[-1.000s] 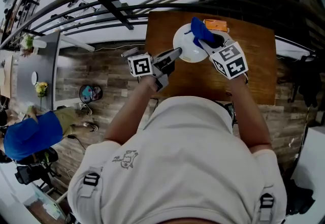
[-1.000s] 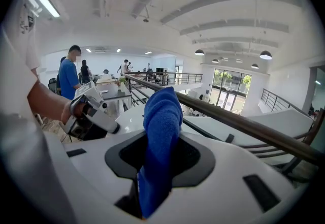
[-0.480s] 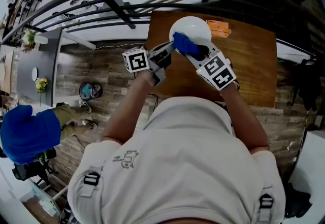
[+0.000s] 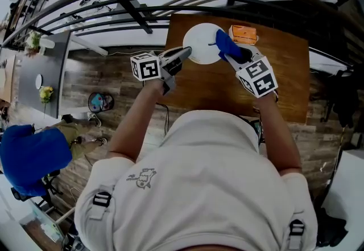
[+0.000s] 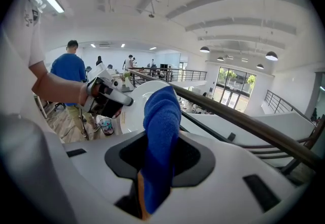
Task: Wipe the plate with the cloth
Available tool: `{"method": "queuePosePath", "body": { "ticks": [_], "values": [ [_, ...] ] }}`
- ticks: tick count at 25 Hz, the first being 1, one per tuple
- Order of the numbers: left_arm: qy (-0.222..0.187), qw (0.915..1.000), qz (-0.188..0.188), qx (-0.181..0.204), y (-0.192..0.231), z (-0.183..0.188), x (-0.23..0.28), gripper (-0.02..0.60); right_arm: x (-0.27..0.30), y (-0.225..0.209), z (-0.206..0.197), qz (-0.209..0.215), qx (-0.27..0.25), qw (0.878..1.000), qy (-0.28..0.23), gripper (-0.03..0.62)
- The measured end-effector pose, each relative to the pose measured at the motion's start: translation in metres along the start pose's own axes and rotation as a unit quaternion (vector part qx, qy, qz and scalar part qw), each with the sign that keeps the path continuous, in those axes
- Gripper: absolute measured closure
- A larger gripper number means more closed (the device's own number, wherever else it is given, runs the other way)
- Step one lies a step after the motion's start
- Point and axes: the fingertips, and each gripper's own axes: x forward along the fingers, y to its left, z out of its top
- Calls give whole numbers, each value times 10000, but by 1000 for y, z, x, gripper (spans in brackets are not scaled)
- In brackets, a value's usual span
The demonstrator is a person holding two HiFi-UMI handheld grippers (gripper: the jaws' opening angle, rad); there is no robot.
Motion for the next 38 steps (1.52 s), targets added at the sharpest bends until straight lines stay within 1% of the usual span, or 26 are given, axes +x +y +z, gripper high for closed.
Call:
{"method": "queuePosePath", "body": {
  "ticks": [2,4,6,9,11,13,15,17,18,19,22,25,27,31,32,36,37,38],
  "values": [
    [113,9995,113,276,1,1,0,566,-4,-4,9,-34,11,9999,-109,467],
    [309,9964,295,736,-1,1,1,566,-8,-4,18,-61,-24,9997,-215,467],
    [510,9902,412,1234,-5,0,4,566,-14,-5,27,-155,-170,9993,-298,467],
    [720,9792,483,1837,-14,-2,9,566,-22,-3,41,-233,-377,9981,-428,467],
    [857,9686,588,2260,-17,-2,12,566,-27,0,51,-200,-411,9976,-524,467],
    [959,9549,710,2717,-19,0,12,565,-32,2,62,-167,-470,9968,-628,467],
    [1021,9392,823,3173,-22,4,12,566,-38,4,75,-99,-484,9960,-751,467],
    [1074,9203,913,3649,-27,8,12,566,-45,5,87,-42,-495,9951,-860,467],
    [1107,9081,950,3926,-30,10,13,566,-49,6,93,-14,-509,9945,-914,467],
    [1137,8934,980,4234,-33,11,14,566,-53,7,99,21,-522,9939,-968,467],
    [1169,8441,1029,5131,-48,19,17,566,-59,13,117,110,-569,9924,-1087,467],
    [1173,7936,1129,5863,-60,28,18,566,-57,19,130,132,-688,9915,-1097,467],
    [1172,7596,1213,6281,-66,34,20,566,-56,25,139,226,-681,9907,-1153,467],
    [1177,6906,1454,6987,-69,45,24,565,-53,29,154,309,-575,9891,-1321,467],
    [1168,6744,1514,7132,-70,47,24,566,-51,30,157,310,-553,9889,-1346,467],
    [1090,6152,1604,7641,-80,53,28,566,-42,36,165,427,-512,9881,-1386,467],
    [1014,6027,1588,7754,-84,54,28,566,-40,39,167,472,-517,9877,-1395,467],
    [906,5936,1564,7842,-90,55,29,566,-38,42,167,519,-524,9875,-1392,467]
  ]
}}
